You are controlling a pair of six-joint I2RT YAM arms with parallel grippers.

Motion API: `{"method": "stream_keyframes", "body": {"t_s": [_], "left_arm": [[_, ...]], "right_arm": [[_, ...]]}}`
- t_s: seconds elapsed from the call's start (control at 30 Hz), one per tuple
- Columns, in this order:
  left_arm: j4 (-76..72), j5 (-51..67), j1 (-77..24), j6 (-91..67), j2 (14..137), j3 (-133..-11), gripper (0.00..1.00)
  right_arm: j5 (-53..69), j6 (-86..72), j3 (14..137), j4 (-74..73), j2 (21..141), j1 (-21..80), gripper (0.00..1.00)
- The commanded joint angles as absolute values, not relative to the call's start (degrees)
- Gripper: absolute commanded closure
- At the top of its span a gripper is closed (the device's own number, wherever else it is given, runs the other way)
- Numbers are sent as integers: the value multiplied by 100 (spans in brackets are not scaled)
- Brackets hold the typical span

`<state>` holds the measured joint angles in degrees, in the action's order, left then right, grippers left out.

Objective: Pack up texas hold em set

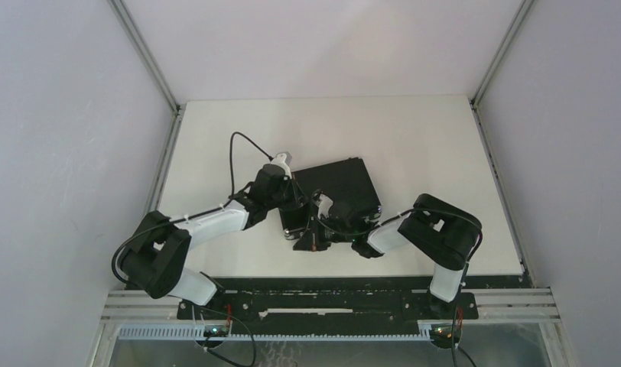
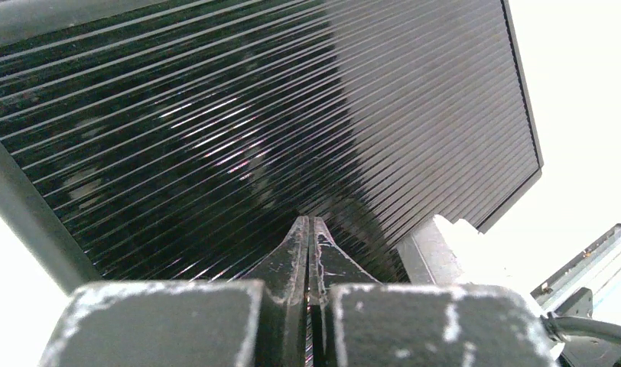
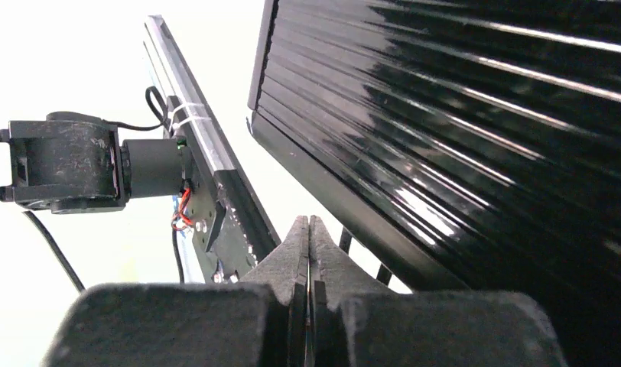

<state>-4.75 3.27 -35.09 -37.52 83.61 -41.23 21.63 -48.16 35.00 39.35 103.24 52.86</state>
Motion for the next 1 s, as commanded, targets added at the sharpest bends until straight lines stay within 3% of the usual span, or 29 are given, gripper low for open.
{"method": "stream_keyframes", "body": {"t_s": [0.0,0.37,0.53,0.8,0.97], "left_arm": [[485,-11,-3399,-3444,8697,-3866,100],[448,-11,-3394,-3479,8595,-3793,100],[445,54,-3397,-3478,8635,-3798,100],[457,94,-3359,-3467,8662,-3803,100],[448,108,-3357,-3467,8658,-3832,100]], "right_arm": [[1844,-4958,3305,3841,10252,5193,100],[1812,-4174,3864,2587,8460,5165,100],[1674,-4118,3812,2485,8938,5191,100],[1583,-4767,2954,3810,10411,5093,100],[1574,-4809,2839,3935,9853,5122,100]]}}
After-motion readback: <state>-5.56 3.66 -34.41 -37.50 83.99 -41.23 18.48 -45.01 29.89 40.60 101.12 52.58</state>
